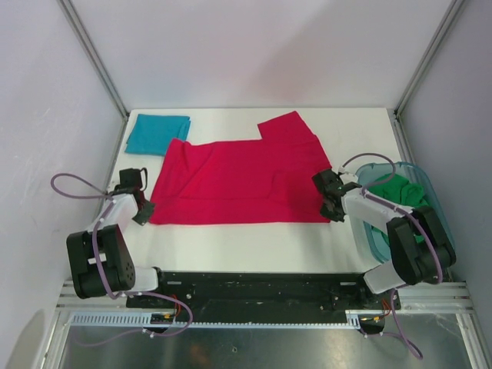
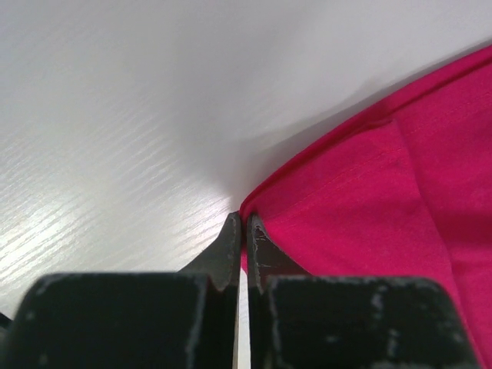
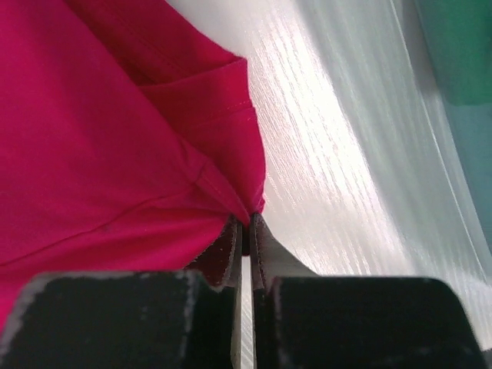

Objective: Fold and stack the t-shirts
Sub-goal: Fold the flattened tshirt in 1/3 of the way

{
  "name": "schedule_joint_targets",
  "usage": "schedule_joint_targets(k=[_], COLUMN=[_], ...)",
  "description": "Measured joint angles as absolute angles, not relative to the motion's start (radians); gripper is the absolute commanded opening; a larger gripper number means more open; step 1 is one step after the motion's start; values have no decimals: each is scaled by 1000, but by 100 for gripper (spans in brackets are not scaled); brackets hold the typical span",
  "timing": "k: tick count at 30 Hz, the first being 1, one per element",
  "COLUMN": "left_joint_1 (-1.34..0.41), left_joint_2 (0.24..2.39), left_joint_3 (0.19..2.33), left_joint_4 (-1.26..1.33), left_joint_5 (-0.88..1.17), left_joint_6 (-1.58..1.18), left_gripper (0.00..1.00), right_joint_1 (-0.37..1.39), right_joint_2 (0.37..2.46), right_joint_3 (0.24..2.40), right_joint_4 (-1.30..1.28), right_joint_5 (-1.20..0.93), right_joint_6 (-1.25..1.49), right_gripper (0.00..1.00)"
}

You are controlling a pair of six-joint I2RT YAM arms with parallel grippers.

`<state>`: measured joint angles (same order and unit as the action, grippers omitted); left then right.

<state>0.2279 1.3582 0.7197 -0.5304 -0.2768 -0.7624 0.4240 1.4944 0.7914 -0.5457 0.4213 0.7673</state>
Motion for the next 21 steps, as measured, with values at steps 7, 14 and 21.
schedule_joint_targets(k=[7,14,21], left_joint_1=[228,231,249], left_joint_2=[1288,1170,1060], left_joint_3=[675,609,564], left_joint_4=[-573,-652,-731], left_joint_5=[-278,-281,-285], left_joint_6=[-798,-840,-877], left_gripper=[0,0,0], right_joint_1=[413,410,407], right_joint_2=[1316,1128,957], right_joint_3=[785,700,618], right_joint_4=[-666,-810,-933], right_joint_5=[368,294,215], right_joint_6=[804,890,952], right_gripper=[0,0,0])
